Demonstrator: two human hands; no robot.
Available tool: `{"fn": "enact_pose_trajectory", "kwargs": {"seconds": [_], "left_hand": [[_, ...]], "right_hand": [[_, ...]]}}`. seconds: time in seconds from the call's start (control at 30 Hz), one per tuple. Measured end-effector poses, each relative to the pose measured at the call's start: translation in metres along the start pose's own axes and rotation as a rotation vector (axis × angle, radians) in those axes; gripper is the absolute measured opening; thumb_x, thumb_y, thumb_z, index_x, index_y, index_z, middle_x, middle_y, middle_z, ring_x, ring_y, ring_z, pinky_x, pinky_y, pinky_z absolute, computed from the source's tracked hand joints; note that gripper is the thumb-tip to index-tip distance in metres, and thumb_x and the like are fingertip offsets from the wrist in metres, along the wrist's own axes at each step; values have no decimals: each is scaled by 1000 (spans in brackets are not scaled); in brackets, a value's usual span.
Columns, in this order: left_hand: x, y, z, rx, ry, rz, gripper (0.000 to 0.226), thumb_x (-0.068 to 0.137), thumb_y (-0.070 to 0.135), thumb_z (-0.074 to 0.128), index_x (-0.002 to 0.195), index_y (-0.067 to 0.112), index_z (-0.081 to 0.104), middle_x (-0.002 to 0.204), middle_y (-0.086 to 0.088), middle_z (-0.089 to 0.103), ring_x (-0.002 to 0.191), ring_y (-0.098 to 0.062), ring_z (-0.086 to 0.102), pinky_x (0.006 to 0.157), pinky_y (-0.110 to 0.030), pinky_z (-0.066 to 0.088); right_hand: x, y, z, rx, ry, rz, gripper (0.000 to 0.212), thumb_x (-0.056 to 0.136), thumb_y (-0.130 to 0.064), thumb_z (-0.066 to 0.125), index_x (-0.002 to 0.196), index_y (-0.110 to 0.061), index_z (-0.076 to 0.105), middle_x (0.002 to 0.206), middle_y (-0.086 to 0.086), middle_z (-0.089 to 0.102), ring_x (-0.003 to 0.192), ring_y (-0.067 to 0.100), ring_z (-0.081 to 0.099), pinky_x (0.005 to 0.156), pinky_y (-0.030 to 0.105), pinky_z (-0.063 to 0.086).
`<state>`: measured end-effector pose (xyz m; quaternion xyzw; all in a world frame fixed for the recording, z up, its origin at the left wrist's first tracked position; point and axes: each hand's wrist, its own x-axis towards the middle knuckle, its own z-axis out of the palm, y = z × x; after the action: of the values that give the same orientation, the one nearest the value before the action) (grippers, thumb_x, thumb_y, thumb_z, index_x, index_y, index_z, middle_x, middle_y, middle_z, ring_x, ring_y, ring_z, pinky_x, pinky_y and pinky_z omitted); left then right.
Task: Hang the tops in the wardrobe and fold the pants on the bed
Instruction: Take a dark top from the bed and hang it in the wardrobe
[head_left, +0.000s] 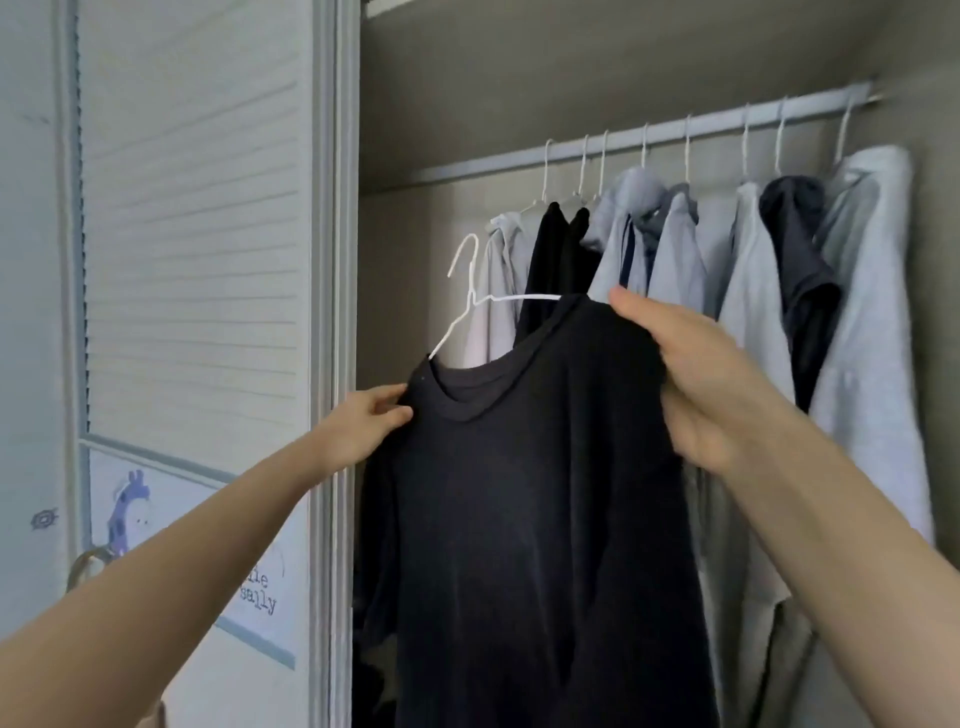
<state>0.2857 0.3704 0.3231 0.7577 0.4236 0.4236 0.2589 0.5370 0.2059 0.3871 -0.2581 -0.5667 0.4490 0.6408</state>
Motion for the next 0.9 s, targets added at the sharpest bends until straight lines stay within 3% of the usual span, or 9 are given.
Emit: {"fn": "enact_pose_trajectory", "kwargs": {"seconds": [0.1,0.2,0.3,0.37,0.5,0.6,0.67,0.73,0.9], "left_hand": [[-2,23,1,-168,-111,37,47,101,37,47,147,31,41,140,4,54,125,-13,55,108,-36,43],[-3,41,-9,-205,-66,160,47,101,49,34,146,38,40,147,9,46,135,-11,45,114,-40,37],[0,48,-25,-460,-59,168,56,95,60,22,143,41,41,147,7,48,133,-15,48,116,-48,30],[7,50,-33,-601,-121,189,64,86,66,22,141,40,43,136,2,60,124,-20,58,110,-49,37],[21,43,-38,-622,-19,200,57,91,51,49,142,26,46,136,-4,60,122,-22,59,106,-44,43],[33,29,-37,-395,13,306,58,82,37,77,130,49,47,119,23,66,108,1,64,92,-27,48],[50,15,-32,-332,111,313,57,87,17,72,122,53,45,110,30,66,102,8,62,85,-15,48],[70,8,-24,-262,171,321,59,93,3,58,125,51,42,109,28,65,103,10,60,79,-7,45],[111,-1,-12,-200,273,278,52,97,-6,39,132,33,42,107,20,56,94,8,54,72,1,41]], "right_hand": [[26,2,25,-64,-62,16,30,98,-21,50,90,0,70,85,12,72,74,18,71,69,31,60],[59,3,53,-55,-83,-7,24,99,-21,49,96,-2,63,82,11,67,70,17,68,64,29,59],[107,7,87,-108,50,-92,24,99,-26,49,102,-4,58,85,11,65,76,20,65,64,27,55],[140,11,111,-217,141,-149,25,99,-30,45,103,-7,55,89,11,60,83,23,60,71,32,52],[194,20,156,-511,223,-338,26,102,-28,33,105,-5,44,83,5,47,72,17,45,60,26,36],[229,24,177,-504,238,-419,18,102,-23,33,94,-8,33,81,5,43,72,17,41,58,22,39],[252,26,185,-509,278,-434,21,102,-25,32,86,-11,31,81,3,43,83,20,45,70,32,45],[272,29,186,-574,304,-456,20,102,-27,32,94,-9,34,90,4,43,103,31,47,88,48,46],[313,44,168,-866,431,-448,35,98,-31,34,119,-3,39,117,19,49,108,36,48,93,49,43]]}}
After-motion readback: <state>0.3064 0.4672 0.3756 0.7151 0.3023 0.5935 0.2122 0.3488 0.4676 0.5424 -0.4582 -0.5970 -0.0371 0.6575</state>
